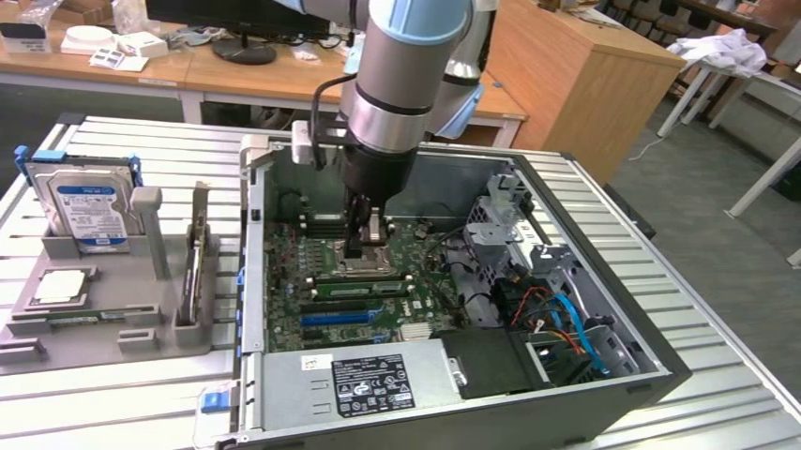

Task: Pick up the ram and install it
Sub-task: 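Press down the ram until it locks into place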

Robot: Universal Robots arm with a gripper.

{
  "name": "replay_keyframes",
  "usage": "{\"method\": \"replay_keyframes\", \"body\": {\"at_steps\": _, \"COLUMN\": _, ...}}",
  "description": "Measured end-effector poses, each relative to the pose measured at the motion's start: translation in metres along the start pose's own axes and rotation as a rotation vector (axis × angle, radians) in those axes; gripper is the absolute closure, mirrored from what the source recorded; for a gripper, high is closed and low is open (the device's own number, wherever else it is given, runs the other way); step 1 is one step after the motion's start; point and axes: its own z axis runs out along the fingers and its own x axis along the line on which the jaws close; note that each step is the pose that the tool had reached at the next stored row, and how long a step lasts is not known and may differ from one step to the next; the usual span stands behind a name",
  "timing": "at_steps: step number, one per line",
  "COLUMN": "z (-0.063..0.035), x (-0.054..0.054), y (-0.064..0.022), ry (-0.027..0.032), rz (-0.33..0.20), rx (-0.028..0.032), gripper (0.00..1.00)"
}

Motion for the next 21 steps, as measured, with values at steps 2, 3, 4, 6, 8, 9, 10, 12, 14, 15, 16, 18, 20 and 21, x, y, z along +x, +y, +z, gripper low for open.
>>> {"method": "replay_keyframes", "body": {"at_steps": 2, "z": -0.0017, "x": -0.0001, "y": 0.0000, "ry": -0.0001, "rz": 0.000, "rx": 0.0000, "gripper": 0.89}}
{"method": "replay_keyframes", "body": {"at_steps": 3, "z": -0.0027, "x": -0.0001, "y": 0.0001, "ry": 0.0000, "rz": 0.000, "rx": 0.0000, "gripper": 0.89}}
{"method": "replay_keyframes", "body": {"at_steps": 4, "z": -0.0037, "x": -0.0001, "y": 0.0001, "ry": -0.0001, "rz": 0.000, "rx": 0.0001, "gripper": 0.89}}
{"method": "replay_keyframes", "body": {"at_steps": 6, "z": -0.0052, "x": -0.0002, "y": 0.0002, "ry": 0.0000, "rz": 0.000, "rx": 0.0000, "gripper": 0.89}}
{"method": "replay_keyframes", "body": {"at_steps": 8, "z": -0.0052, "x": -0.0002, "y": 0.0001, "ry": -0.0003, "rz": 0.000, "rx": 0.0002, "gripper": 0.89}}
{"method": "replay_keyframes", "body": {"at_steps": 9, "z": -0.0052, "x": -0.0002, "y": 0.0001, "ry": -0.0003, "rz": 0.000, "rx": 0.0002, "gripper": 0.89}}
{"method": "replay_keyframes", "body": {"at_steps": 10, "z": -0.0054, "x": -0.0002, "y": 0.0002, "ry": -0.0001, "rz": 0.000, "rx": 0.0001, "gripper": 0.89}}
{"method": "replay_keyframes", "body": {"at_steps": 12, "z": -0.0054, "x": -0.0002, "y": 0.0002, "ry": 0.0000, "rz": 0.000, "rx": 0.0000, "gripper": 0.89}}
{"method": "replay_keyframes", "body": {"at_steps": 14, "z": -0.0054, "x": -0.0002, "y": 0.0000, "ry": 0.0000, "rz": 0.000, "rx": 0.0000, "gripper": 0.89}}
{"method": "replay_keyframes", "body": {"at_steps": 15, "z": -0.0055, "x": -0.0001, "y": -0.0005, "ry": 0.0001, "rz": 0.000, "rx": -0.0001, "gripper": 0.89}}
{"method": "replay_keyframes", "body": {"at_steps": 16, "z": -0.0056, "x": -0.0002, "y": -0.0013, "ry": 0.0003, "rz": 0.000, "rx": -0.0002, "gripper": 0.89}}
{"method": "replay_keyframes", "body": {"at_steps": 18, "z": -0.0055, "x": -0.0002, "y": -0.0039, "ry": 0.0000, "rz": 0.000, "rx": -0.0001, "gripper": 0.89}}
{"method": "replay_keyframes", "body": {"at_steps": 20, "z": -0.0056, "x": -0.0003, "y": -0.0070, "ry": 0.0000, "rz": 0.000, "rx": -0.0002, "gripper": 0.89}}
{"method": "replay_keyframes", "body": {"at_steps": 21, "z": -0.0057, "x": -0.0003, "y": -0.0086, "ry": 0.0000, "rz": 0.000, "rx": -0.0003, "gripper": 0.89}}
